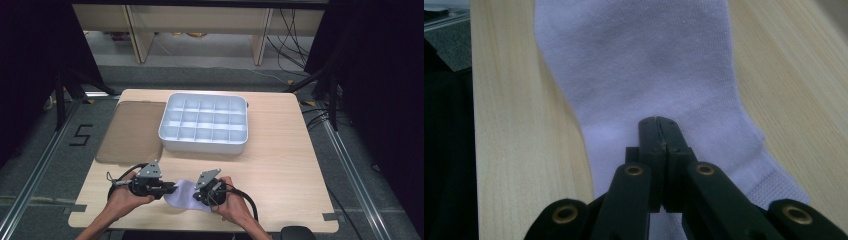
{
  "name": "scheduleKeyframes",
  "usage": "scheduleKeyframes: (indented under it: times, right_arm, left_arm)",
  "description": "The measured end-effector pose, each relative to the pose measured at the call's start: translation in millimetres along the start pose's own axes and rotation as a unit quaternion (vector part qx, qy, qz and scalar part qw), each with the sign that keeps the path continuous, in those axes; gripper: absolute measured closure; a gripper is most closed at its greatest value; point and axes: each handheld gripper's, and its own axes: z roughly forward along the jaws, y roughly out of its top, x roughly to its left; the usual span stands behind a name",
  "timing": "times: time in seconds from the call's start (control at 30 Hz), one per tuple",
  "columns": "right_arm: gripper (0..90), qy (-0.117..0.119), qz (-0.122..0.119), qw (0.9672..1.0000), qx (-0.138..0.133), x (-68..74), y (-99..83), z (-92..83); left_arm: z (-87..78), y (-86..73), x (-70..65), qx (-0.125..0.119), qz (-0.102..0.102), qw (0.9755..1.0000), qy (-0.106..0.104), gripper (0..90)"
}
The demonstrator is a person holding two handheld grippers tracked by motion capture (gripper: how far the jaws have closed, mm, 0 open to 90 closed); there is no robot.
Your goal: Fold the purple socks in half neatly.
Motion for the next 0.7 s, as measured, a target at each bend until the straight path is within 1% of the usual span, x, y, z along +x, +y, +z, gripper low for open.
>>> scheduleKeyframes:
  times: [0.03,0.07,0.1,0.13,0.17,0.2,0.23,0.27,0.3,0.33,0.37,0.4,0.43,0.47,0.5,0.53,0.57,0.6,0.63,0.67,0.7]
  right_arm:
    - [90.0,0.002,-0.003,1.0000,0.002,-0.2,0.9,0.0]
    - [90.0,-0.002,0.002,1.0000,0.002,1.0,1.4,0.8]
    - [90.0,0.002,-0.003,1.0000,-0.002,0.1,2.2,0.1]
    - [90.0,0.002,-0.003,1.0000,-0.002,0.1,2.2,0.1]
    - [90.0,-0.003,0.003,0.9999,-0.012,-1.4,2.4,-2.7]
    - [90.0,-0.003,0.003,0.9999,-0.012,-1.4,2.4,-2.7]
    - [90.0,-0.007,0.007,0.9998,-0.018,-2.9,2.4,-4.1]
    - [90.0,-0.014,0.008,0.9996,-0.021,-5.9,2.8,-6.4]
    - [90.0,-0.020,0.012,0.9994,-0.025,-8.6,3.4,-7.6]
    - [90.0,-0.023,0.013,0.9993,-0.028,-11.1,4.3,-8.2]
    - [90.0,-0.025,0.013,0.9992,-0.028,-14.5,6.8,-8.6]
    - [90.0,-0.025,0.013,0.9992,-0.028,-14.5,6.8,-8.6]
    - [90.0,-0.029,0.014,0.9991,-0.028,-16.7,10.1,-4.8]
    - [90.0,-0.029,0.014,0.9991,-0.028,-16.7,10.1,-4.8]
    - [90.0,-0.029,0.010,0.9991,-0.028,-17.9,11.9,-2.8]
    - [90.0,-0.027,0.009,0.9992,-0.026,-18.4,13.5,-0.6]
    - [90.0,-0.028,0.008,0.9993,-0.024,-19.5,16.7,4.1]
    - [90.0,-0.028,0.008,0.9993,-0.024,-19.5,16.7,4.1]
    - [90.0,-0.028,0.005,0.9994,-0.022,-21.5,20.4,9.7]
    - [90.0,-0.028,0.005,0.9994,-0.022,-21.5,20.4,9.7]
    - [90.0,-0.028,0.024,0.9991,-0.018,-20.4,21.4,12.2]
  left_arm:
    - [-0.7,0.0,1.4,0.007,0.006,1.0000,0.003,82.4]
    - [-0.1,-0.4,0.7,0.005,-0.004,1.0000,0.005,82.4]
    - [-0.8,0.1,2.9,0.011,0.008,0.9999,0.006,82.4]
    - [-0.6,-0.1,2.8,0.010,-0.001,0.9999,0.004,82.4]
    - [-0.4,0.0,2.7,0.010,-0.009,0.9999,0.002,82.4]
    - [-0.6,0.5,3.4,0.010,-0.005,0.9999,0.002,82.4]
    - [-0.9,0.8,3.7,0.011,-0.003,0.9999,0.002,82.4]
    - [-1.0,0.9,3.5,0.012,-0.003,0.9999,0.003,82.3]
    - [-0.8,0.7,2.8,0.013,-0.008,0.9999,0.004,82.3]
    - [-1.0,0.9,2.8,0.017,-0.005,0.9998,0.003,82.3]
    - [-1.8,1.3,3.9,0.024,0.006,0.9997,0.004,82.3]
    - [-1.4,1.1,2.4,0.020,-0.002,0.9998,0.002,82.3]
    - [-1.7,1.3,2.4,0.022,0.000,0.9998,0.002,82.3]
    - [-2.0,1.5,2.7,0.023,0.001,0.9997,0.003,82.3]
    - [-2.1,1.7,3.3,0.026,0.002,0.9996,0.006,82.3]
    - [-1.6,1.7,2.9,0.024,-0.002,0.9997,0.004,82.3]
    - [-1.2,1.5,2.9,0.025,-0.005,0.9996,0.007,82.2]
    - [-1.0,1.4,3.7,0.028,-0.003,0.9996,0.008,82.2]
    - [-0.8,1.3,3.5,0.027,-0.005,0.9996,0.006,82.2]
    - [-0.9,1.2,3.5,0.029,-0.005,0.9996,0.006,82.2]
    - [-0.9,1.0,3.2,0.027,-0.008,0.9996,0.005,82.2]
